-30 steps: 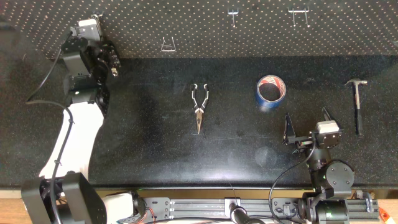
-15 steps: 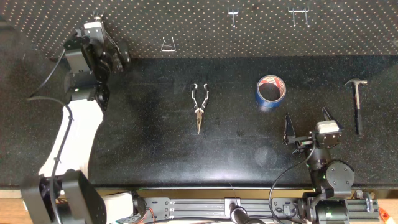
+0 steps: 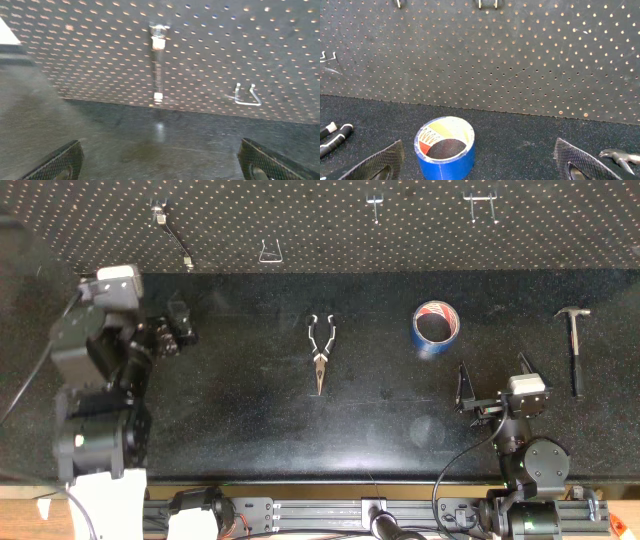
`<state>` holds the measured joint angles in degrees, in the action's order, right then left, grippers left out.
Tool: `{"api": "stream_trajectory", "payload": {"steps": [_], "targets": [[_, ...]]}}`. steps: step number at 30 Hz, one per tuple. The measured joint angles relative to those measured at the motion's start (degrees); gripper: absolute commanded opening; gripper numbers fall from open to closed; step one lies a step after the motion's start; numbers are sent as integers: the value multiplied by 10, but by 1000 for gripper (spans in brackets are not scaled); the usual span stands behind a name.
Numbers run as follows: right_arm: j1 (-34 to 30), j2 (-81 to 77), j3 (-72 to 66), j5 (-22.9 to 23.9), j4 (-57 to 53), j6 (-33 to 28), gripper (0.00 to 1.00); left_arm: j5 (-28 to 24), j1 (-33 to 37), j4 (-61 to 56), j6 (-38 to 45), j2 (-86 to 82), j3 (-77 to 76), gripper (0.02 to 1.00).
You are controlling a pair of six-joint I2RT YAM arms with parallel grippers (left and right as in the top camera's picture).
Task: Place Tools Onto Pegboard
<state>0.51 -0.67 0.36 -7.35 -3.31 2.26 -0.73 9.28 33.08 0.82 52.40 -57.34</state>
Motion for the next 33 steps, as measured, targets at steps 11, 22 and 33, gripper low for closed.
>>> {"api": "stream_trajectory", "payload": {"steps": [11, 22, 33], "targets": [[0, 0, 0, 0, 0, 0, 976, -10, -23, 80, -60, -6, -2, 998], [0, 0, 0, 0, 0, 0, 976, 7, -276, 154, -242, 196, -4, 998], [0, 0, 0, 0, 0, 0, 976, 7, -361, 207, -299, 399, -168, 998]]}}
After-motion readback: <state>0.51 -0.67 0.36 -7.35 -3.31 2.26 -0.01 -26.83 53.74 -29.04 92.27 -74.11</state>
